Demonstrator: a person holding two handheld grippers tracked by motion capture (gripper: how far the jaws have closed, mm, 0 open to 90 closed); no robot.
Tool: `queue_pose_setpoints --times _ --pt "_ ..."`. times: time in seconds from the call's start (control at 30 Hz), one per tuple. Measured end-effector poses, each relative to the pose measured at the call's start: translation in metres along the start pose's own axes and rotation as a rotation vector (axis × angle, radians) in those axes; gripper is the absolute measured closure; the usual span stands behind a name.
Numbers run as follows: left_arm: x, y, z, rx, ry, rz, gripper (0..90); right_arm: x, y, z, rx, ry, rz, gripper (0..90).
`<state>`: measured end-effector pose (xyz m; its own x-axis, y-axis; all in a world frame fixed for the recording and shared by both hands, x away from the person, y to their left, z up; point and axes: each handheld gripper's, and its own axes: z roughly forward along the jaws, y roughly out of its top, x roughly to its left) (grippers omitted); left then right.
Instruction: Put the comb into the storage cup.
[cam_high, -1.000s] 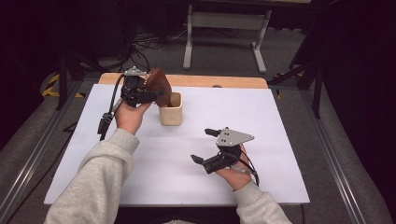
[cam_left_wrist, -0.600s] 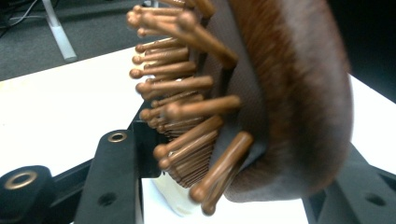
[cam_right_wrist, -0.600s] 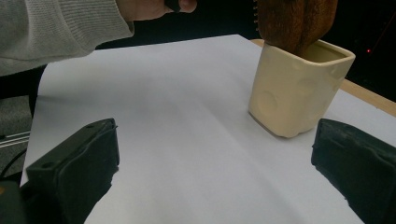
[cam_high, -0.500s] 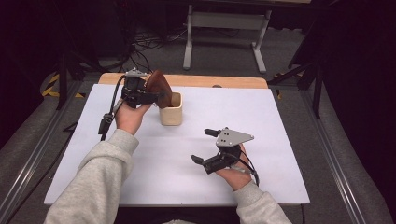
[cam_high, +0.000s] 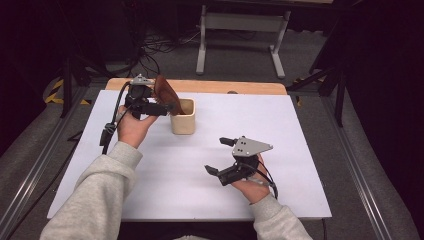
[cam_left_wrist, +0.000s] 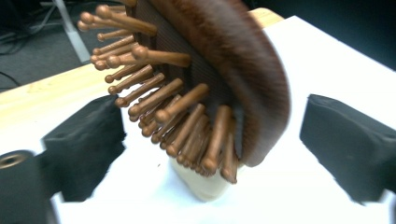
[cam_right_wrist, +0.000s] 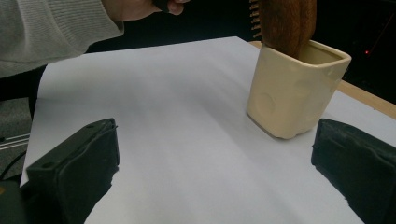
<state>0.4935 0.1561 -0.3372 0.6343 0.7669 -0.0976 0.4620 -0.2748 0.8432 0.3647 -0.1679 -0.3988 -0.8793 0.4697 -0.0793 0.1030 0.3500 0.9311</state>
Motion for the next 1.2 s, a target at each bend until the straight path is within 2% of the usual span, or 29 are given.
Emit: queue_pose_setpoints --times 0.07,0.2,0.43,0.5,0.53,0.57,0.83,0.87,1.0,1.07,1.2 --pt "-0.003 -0.001 -0.007 -0.008 0.007 0.026 3.2 0.000 0.000 -0.001 -0.001 -0.002 0.001 1.6" --pt "-0.006 -0.006 -0.022 -0.023 -0.008 0.062 0.5 -0.003 0.002 -0.005 -0.008 -0.012 -0.003 1.7" --pt "-0.016 -0.015 -0.050 -0.088 -0.056 0.138 0.3 -0.007 0.005 -0.013 -0.013 -0.032 0.002 1.8" --pt "-0.018 -0.020 -0.057 -0.108 -0.077 0.147 0.4 -0.009 0.005 -0.016 -0.013 -0.035 0.003 2.0" --pt "-0.018 -0.020 -0.057 -0.108 -0.077 0.147 0.4 -0.009 0.005 -0.017 -0.012 -0.037 0.001 2.0" --pt "-0.020 -0.027 -0.064 -0.124 -0.107 0.147 0.4 -0.010 0.006 -0.018 -0.012 -0.041 0.004 2.0" --pt "-0.023 -0.056 -0.082 -0.142 -0.138 0.179 0.3 -0.015 0.004 -0.028 -0.011 -0.058 0.014 2.0" --pt "-0.023 -0.056 -0.082 -0.142 -0.138 0.179 0.3 -0.016 0.004 -0.029 -0.011 -0.059 0.014 2.0" --pt "-0.022 -0.078 -0.088 -0.144 -0.155 0.173 0.4 -0.017 0.002 -0.033 -0.007 -0.067 0.017 2.0" --pt "-0.021 -0.081 -0.089 -0.145 -0.158 0.172 0.4 -0.018 0.000 -0.035 -0.005 -0.069 0.019 2.0" --pt "-0.020 -0.101 -0.093 -0.161 -0.171 0.150 0.4 -0.019 -0.005 -0.039 -0.005 -0.077 0.022 1.9"
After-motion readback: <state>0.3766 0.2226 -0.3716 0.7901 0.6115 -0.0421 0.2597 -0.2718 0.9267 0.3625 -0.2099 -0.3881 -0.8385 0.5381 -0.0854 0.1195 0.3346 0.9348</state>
